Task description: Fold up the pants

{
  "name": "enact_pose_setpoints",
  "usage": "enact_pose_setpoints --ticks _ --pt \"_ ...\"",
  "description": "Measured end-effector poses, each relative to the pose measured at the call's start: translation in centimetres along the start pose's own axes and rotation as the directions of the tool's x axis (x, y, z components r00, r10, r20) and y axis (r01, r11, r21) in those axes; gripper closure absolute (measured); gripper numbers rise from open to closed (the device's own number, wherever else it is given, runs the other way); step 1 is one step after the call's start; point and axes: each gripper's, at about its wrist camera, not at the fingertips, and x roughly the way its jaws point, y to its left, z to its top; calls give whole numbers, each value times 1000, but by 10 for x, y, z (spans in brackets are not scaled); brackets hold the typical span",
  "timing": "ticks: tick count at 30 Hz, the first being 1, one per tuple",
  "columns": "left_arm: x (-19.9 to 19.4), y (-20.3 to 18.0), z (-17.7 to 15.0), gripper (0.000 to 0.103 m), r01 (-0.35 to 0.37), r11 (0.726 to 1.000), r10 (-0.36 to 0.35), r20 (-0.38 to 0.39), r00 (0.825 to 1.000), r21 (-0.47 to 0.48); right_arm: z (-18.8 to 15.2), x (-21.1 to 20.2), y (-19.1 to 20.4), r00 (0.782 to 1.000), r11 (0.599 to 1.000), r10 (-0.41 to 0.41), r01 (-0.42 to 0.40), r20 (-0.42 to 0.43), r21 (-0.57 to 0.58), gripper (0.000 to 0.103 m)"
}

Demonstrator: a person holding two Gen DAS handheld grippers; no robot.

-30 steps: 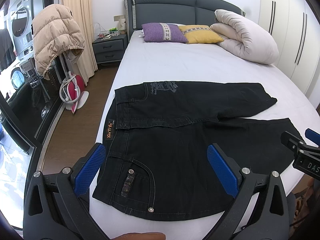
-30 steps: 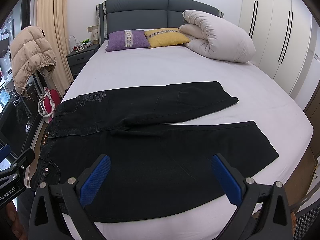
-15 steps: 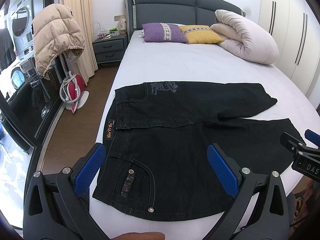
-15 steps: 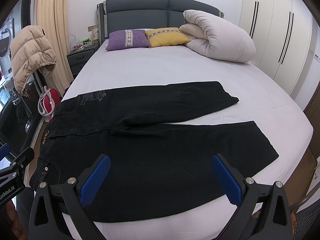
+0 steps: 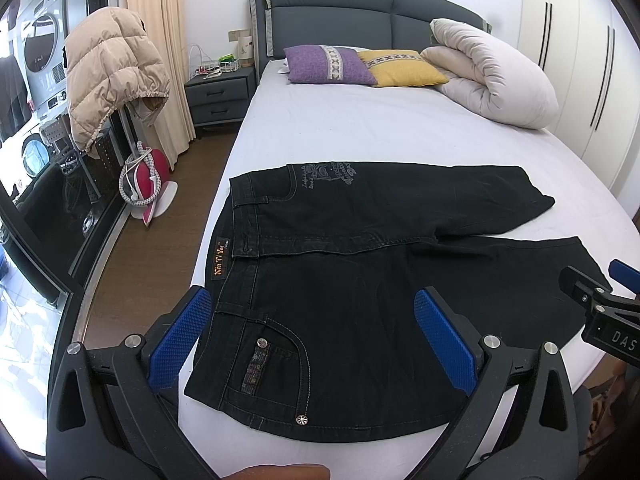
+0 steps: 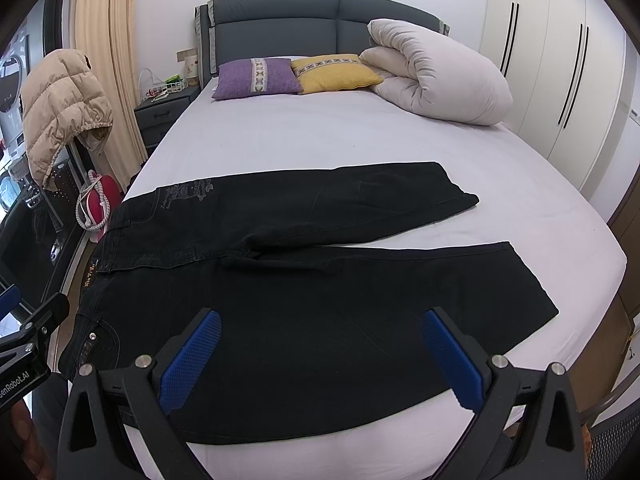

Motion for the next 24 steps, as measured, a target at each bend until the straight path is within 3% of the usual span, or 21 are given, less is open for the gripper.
enact_pose_setpoints --ticks 24 --pt "5 -2 -11 0 0 1000 0 -4 1000 -2 -2 0 2 1000 1000 -1 1 -4 -4 0"
